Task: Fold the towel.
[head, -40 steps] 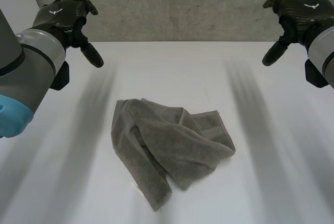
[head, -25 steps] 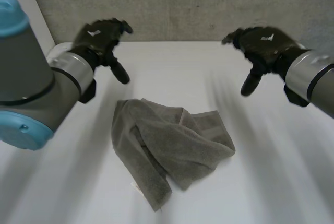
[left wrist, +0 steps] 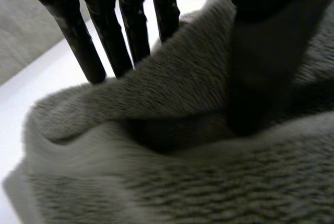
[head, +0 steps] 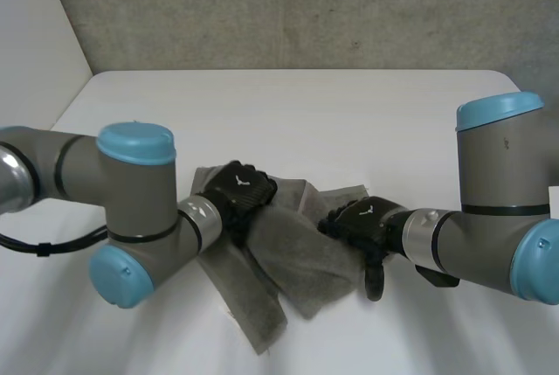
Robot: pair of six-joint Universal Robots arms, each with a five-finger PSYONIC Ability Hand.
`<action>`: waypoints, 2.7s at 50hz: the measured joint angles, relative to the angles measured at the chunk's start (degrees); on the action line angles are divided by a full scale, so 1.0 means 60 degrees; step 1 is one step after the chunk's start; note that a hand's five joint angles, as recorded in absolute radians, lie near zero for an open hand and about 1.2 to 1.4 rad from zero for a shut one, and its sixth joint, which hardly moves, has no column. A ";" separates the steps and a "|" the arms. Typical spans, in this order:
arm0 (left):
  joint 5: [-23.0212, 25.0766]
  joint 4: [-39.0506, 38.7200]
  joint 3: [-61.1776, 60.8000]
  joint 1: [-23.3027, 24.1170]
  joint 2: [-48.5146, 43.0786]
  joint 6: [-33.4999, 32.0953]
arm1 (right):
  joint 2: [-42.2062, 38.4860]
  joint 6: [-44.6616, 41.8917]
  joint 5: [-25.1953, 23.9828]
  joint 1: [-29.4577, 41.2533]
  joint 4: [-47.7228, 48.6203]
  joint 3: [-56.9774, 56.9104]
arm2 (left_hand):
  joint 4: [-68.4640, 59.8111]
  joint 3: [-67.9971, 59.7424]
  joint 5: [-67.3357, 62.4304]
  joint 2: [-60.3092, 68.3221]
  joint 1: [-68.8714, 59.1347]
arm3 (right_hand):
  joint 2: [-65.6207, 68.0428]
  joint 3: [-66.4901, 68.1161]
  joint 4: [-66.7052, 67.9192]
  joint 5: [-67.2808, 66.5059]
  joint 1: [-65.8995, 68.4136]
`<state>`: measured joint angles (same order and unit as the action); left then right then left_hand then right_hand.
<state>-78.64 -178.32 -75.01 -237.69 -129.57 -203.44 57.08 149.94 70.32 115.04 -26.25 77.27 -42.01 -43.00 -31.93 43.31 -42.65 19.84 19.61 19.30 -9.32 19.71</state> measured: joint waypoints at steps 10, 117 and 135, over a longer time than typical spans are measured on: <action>-0.0075 0.0277 0.0610 0.0316 -0.0322 0.0052 | 0.0145 0.0052 -0.0093 -0.0027 -0.0271 -0.0500 | -0.5830 -0.5041 -0.5278 0.5053 -0.4827 | 0.8674 0.9162 0.9277 -0.9325 0.8997; 0.0046 0.2332 0.0387 -0.1635 0.0013 -0.2707 | 0.1268 0.1386 0.0112 -0.0068 0.4052 0.2515 | -0.0284 -0.0027 -0.0268 0.0040 0.0738 | 0.3181 0.3079 0.3154 -0.2830 0.2961; 0.0064 0.2248 -0.1553 -0.1966 0.1633 -0.2637 | 0.1245 0.1232 0.0157 -0.0129 0.4046 0.2538 | -0.0808 -0.0623 -0.0785 0.0620 -0.0399 | 0.3181 0.3000 0.3154 -0.2771 0.2852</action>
<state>-78.25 -164.83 -84.33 -249.48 -119.77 -219.26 64.55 157.33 71.26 114.27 -1.97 92.49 -46.85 -46.74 -36.64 47.02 -45.05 38.93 37.61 38.22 -25.95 36.82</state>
